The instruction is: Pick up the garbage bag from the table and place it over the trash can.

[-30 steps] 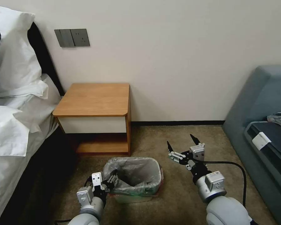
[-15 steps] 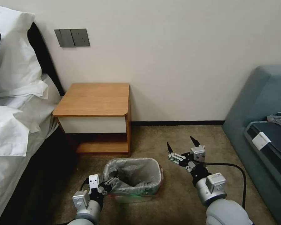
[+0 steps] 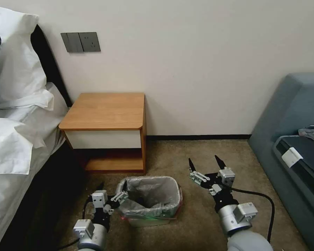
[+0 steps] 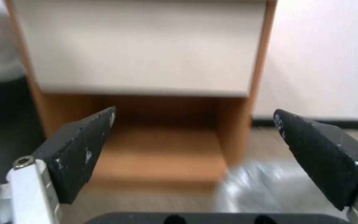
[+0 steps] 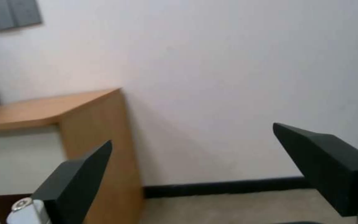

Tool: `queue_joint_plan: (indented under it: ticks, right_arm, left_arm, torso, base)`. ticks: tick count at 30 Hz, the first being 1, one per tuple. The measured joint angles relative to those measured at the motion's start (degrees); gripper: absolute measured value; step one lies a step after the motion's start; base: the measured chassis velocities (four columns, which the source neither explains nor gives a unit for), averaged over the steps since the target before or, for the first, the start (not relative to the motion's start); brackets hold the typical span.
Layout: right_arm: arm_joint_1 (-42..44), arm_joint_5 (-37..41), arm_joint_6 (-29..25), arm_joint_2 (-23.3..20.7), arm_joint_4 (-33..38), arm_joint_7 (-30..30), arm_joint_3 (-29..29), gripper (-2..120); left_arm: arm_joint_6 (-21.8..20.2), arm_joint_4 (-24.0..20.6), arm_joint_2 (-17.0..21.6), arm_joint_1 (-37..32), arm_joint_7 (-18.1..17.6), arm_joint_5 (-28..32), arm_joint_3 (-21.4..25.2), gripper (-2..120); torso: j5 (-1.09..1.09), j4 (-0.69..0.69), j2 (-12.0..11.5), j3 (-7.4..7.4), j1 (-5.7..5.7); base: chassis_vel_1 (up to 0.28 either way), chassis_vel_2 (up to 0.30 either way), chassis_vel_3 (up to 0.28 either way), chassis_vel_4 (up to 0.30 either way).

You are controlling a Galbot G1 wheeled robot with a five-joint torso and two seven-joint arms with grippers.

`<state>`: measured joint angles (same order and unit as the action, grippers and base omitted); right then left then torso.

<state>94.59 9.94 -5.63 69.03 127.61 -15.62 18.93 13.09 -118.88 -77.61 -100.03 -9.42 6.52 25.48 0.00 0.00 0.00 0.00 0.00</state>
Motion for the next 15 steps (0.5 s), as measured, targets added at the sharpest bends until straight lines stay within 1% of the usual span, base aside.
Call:
queue_joint_plan:
  ticks: [2,3,4,6,7,9,10,13,14,15]
  right_arm:
    - [2.8,-4.8,-5.0,3.5,-2.2,2.1,4.2,100]
    - [2.8,-4.8,-5.0,3.5,-2.2,2.1,4.2,100]
    - [4.1,-6.4,-7.7,5.0,-3.4,3.2,5.9,100]
    - [6.3,-9.4,-12.4,7.9,-5.5,4.4,9.0,100]
    - [6.3,-9.4,-12.4,7.9,-5.5,4.4,9.0,100]
    - [8.2,-11.6,-16.0,10.4,-6.0,5.2,11.2,100]
    - [8.2,-11.6,-16.0,10.4,-6.0,5.2,11.2,100]
    - [10.6,-12.3,-17.8,13.3,-4.4,5.6,12.3,100]
    - [10.6,-12.3,-17.8,13.3,-4.4,5.6,12.3,100]
    - [11.9,-12.3,-18.3,14.1,-3.2,5.6,12.5,100]
  left_arm:
    - [5.4,0.2,-0.5,-1.3,0.1,-3.2,0.6,100]
    - [5.4,0.2,-0.5,-1.3,0.1,-3.2,0.6,100]
    - [7.7,0.2,-0.8,-2.0,0.1,-3.7,0.9,100]
    - [10.5,-0.1,-1.4,-3.2,0.6,-3.0,1.6,100]
    - [10.5,-0.1,-1.4,-3.2,0.6,-3.0,1.6,100]
    - [11.4,-0.9,-2.0,-4.0,1.3,-1.5,3.5,100]
    - [11.4,-0.9,-2.0,-4.0,1.3,-1.5,3.5,100]
    - [10.7,-2.7,-2.6,-4.7,2.5,1.2,6.1,100]
    - [10.7,-2.7,-2.6,-4.7,2.5,1.2,6.1,100]
    - [10.0,-3.9,-2.8,-5.2,2.7,2.0,6.7,100]
  torso:
    - [0.00,-0.02,0.0,0.00,0.00]
    - [0.00,-0.02,0.0,0.00,0.00]
    - [0.01,-0.01,0.0,0.00,0.00]
    - [-0.01,0.00,0.0,0.00,0.00]
    - [-0.01,0.00,0.0,0.00,0.00]
    - [0.00,-0.02,0.0,-0.01,0.00]
    - [0.00,-0.02,0.0,-0.01,0.00]
    - [-0.01,0.00,0.0,0.00,0.00]
    - [-0.01,0.00,0.0,0.00,0.00]
    - [-0.01,-0.01,0.0,-0.01,0.00]
  base:
    - [0.000,0.000,0.000,0.000]
    - [0.000,0.000,0.000,0.000]
    - [0.000,0.000,0.000,0.000]
    - [0.000,0.000,0.000,0.000]
    - [0.000,0.000,0.000,0.000]
    - [0.000,0.000,0.000,0.000]
    - [0.000,0.000,0.000,0.000]
    - [0.000,0.000,0.000,0.000]
    - [0.000,0.000,0.000,0.000]
    - [0.000,0.000,0.000,0.000]
